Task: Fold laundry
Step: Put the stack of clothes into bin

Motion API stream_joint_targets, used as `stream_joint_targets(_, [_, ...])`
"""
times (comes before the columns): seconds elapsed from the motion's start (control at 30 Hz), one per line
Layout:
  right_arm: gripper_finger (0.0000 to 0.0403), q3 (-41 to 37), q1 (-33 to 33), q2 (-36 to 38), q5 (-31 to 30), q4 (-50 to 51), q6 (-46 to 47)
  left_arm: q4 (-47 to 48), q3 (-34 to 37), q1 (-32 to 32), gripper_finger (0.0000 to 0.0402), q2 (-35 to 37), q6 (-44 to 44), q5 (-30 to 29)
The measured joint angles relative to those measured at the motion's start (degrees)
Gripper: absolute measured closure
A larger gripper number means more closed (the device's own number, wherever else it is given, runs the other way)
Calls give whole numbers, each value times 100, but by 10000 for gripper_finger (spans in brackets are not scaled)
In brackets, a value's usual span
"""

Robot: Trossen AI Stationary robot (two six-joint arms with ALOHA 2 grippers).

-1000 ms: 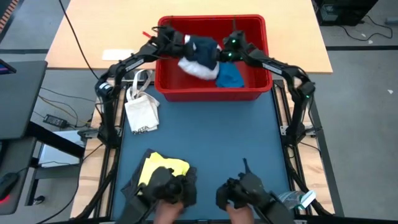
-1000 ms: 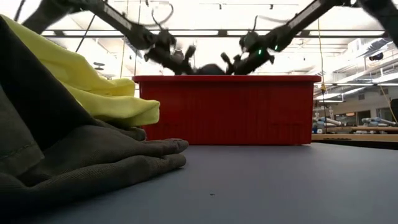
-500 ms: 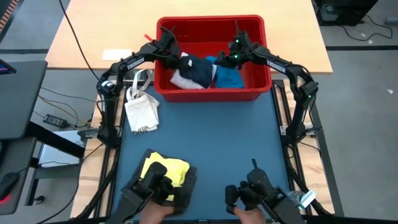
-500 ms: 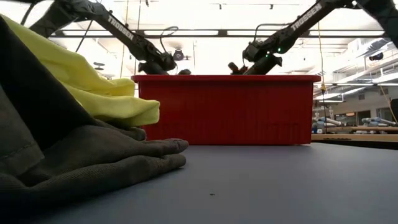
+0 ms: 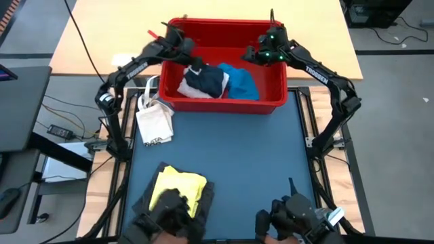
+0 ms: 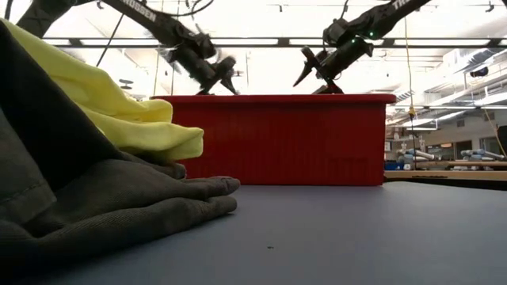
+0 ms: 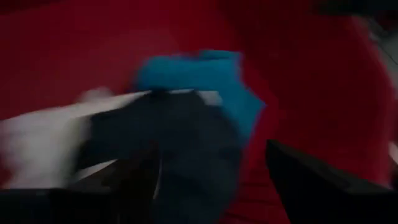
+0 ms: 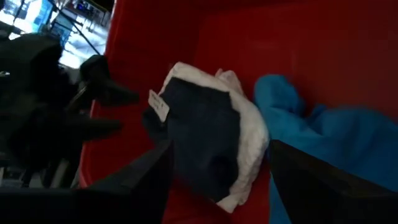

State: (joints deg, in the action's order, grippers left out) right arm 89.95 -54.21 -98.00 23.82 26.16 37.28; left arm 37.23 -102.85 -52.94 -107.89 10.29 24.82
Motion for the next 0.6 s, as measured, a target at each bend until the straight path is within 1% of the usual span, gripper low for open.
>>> stream_joint_targets(0.07, [140,-1,68,18,-5,68,0,-81,0,277,114,15,-201,35])
stream_joint_targets(0.13, [140,-2,149,18,-5,69,-1,-95,-21,608,121,-133,-422,-114])
stream_joint_targets(0.17, [140,-2,184,18,-5,69,-3,-67,-21,731,126,-246,-524,-357])
stream_joint_targets(0.27, [140,-2,296,18,-103,96,-37,189,15,959,141,-695,-664,-1605])
stream_joint_targets(0.3, [140,-2,331,18,-156,116,-42,247,15,944,147,-813,-646,-1906])
stream_joint_targets(0.33, [140,-2,355,18,-169,115,-42,299,15,878,152,-895,-565,-2050])
stream_joint_targets(0.47, [140,-2,437,18,-169,134,-53,574,-3,474,172,-1166,-329,-2070])
stream_joint_targets(0.53, [140,-2,479,18,-158,174,-114,542,4,291,182,-1186,-209,-2035])
stream_joint_targets(0.6, [140,-2,534,18,-82,234,-141,445,5,148,189,-1043,-22,-1784])
